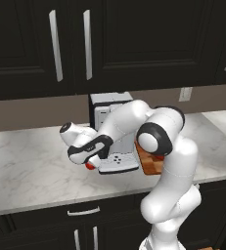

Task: Place the avocado, onion, tomato, and bell pepper on the cutting board.

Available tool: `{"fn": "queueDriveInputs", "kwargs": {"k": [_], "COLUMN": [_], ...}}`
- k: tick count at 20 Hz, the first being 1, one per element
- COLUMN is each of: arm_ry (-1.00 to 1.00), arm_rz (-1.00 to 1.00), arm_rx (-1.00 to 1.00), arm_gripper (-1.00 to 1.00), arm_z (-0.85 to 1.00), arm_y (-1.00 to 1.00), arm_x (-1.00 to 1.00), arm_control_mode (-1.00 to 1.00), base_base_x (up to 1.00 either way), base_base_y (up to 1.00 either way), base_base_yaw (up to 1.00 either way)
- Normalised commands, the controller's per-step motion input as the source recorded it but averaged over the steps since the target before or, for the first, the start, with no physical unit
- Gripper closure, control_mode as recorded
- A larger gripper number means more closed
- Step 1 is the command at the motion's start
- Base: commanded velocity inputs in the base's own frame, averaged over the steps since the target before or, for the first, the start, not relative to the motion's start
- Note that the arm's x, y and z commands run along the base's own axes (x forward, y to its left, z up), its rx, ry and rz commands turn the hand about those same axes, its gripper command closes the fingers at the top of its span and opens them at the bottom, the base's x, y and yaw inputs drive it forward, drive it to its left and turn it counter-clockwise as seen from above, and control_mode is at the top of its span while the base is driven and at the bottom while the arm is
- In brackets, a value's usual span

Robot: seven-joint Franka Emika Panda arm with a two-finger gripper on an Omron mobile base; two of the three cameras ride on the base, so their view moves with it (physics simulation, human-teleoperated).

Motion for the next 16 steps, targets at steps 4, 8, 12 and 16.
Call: {"fn": "queueDriveInputs", "kwargs": {"k": [4,8,12,16], "arm_ry": [0.00,0.00,0.00,-0.01], "arm_rz": [0.00,0.00,0.00,0.00], "arm_rx": [0.00,0.00,0.00,0.01], "arm_gripper": [1.00,1.00,1.00,1.00], "arm_z": [0.00,0.00,0.00,0.03], "arm_y": [0.00,0.00,0.00,0.00], "arm_x": [0.00,0.00,0.00,-0.09], "arm_control_mode": [-1.00,-1.00,-1.00,-1.00], "base_base_x": [0.00,0.00,0.00,0.00], "base_base_y": [0.00,0.00,0.00,0.00], "base_base_yaw": [0.00,0.00,0.00,0.00]}}
